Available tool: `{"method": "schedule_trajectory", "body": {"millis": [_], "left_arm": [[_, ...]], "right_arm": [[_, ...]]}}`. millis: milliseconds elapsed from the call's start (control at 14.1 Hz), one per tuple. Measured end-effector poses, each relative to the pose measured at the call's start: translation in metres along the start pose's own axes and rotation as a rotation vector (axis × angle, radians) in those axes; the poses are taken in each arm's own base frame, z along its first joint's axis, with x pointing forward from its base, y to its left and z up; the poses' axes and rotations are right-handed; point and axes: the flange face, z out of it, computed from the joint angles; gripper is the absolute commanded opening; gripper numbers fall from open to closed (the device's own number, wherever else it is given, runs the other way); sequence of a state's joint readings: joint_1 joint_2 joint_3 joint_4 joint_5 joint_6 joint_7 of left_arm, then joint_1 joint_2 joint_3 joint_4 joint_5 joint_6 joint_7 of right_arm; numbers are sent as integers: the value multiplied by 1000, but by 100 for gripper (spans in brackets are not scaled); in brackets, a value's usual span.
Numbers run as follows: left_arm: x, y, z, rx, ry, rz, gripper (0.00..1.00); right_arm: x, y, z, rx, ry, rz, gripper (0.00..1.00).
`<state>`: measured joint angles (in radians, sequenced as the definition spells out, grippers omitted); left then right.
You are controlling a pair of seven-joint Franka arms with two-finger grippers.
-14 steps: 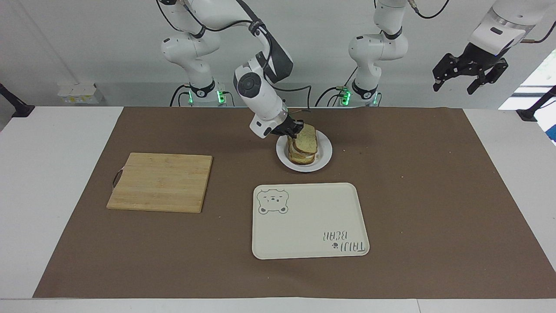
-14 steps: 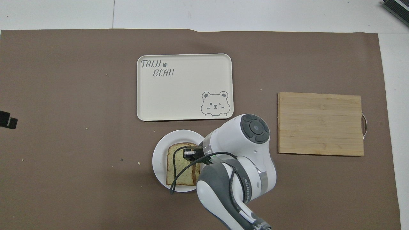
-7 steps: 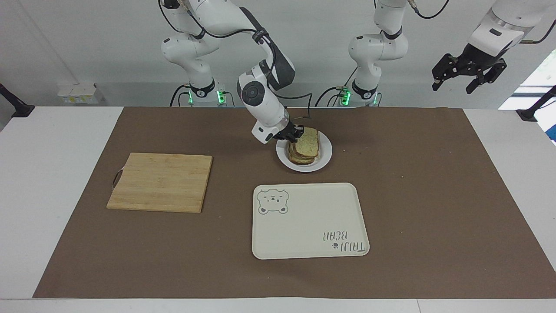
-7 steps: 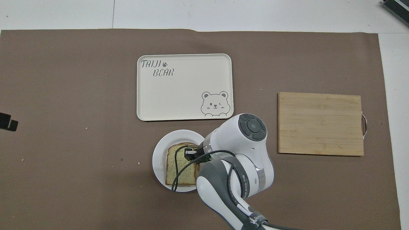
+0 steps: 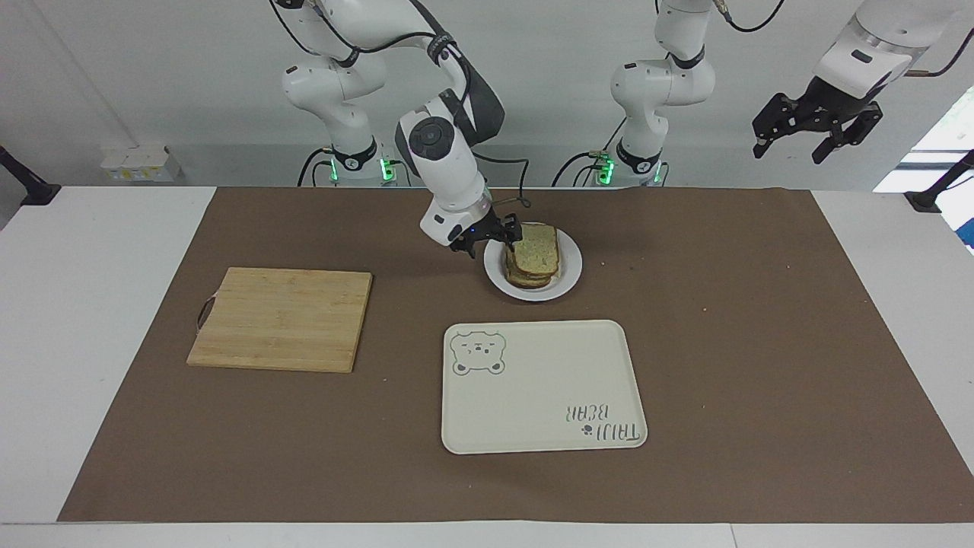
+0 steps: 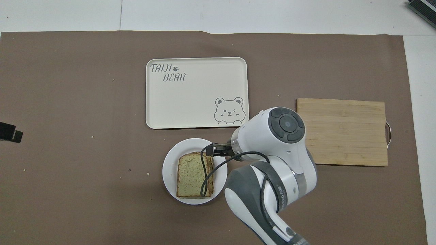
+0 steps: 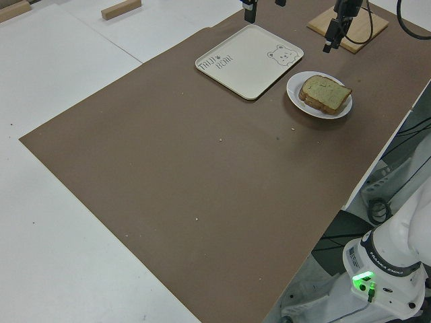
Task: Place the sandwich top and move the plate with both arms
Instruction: 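Lay the bread slice on the egg toast and open the right gripper, then withdraw the right gripper while the left gripper reaches toward the plate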
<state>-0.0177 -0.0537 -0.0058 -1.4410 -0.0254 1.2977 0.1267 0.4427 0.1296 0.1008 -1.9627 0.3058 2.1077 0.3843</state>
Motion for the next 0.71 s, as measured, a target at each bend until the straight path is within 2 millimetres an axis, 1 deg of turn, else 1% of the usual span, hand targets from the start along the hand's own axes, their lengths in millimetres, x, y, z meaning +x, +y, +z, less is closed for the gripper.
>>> {"method": "schedule_trajectory", "body": {"millis": [71,426,710], "left_arm": [[-1,1,1,-1,-2,1,100],[-2,4,1,-13,-2,7,100],[-3,5,2,-19,-2,8,100]], "right_arm": [[2,9,-13,-23,14,-2,100],[16,71,-78,-135,111,30,100],[29,126,-146,-169,109,84,100]]}}
